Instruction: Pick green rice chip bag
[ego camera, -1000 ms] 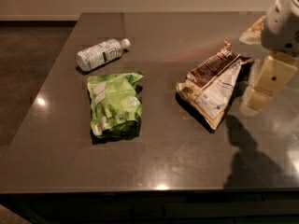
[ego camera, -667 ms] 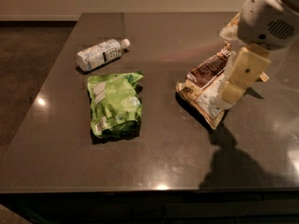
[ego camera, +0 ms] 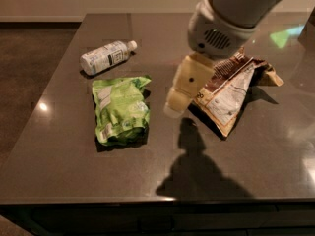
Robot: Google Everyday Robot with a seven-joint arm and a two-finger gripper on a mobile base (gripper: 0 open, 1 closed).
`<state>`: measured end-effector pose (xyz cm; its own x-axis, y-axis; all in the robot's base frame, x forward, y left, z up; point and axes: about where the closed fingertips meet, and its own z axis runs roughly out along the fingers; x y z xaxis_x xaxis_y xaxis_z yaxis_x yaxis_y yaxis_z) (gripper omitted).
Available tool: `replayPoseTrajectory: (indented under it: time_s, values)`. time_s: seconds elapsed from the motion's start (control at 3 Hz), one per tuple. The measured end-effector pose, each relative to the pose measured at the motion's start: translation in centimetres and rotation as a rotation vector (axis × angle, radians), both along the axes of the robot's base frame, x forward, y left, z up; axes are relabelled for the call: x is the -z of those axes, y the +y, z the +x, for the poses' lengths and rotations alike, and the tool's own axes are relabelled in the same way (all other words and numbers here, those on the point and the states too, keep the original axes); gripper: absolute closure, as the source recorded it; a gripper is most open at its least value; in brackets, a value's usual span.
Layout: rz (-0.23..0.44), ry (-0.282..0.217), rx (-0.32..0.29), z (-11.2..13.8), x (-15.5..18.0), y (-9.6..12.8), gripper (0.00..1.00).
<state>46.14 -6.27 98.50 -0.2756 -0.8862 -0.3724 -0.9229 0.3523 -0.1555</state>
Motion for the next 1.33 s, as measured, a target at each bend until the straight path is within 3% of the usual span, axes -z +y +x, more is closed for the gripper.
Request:
replayPoseTrajectory:
  time_s: [0.67,1.33]
  values:
    - [-0.017,0.091,0.126,0.9,3.2,6.6,0.00]
    - [-0.058,0.134,0.212,2.1,6.4,10.2,0.00]
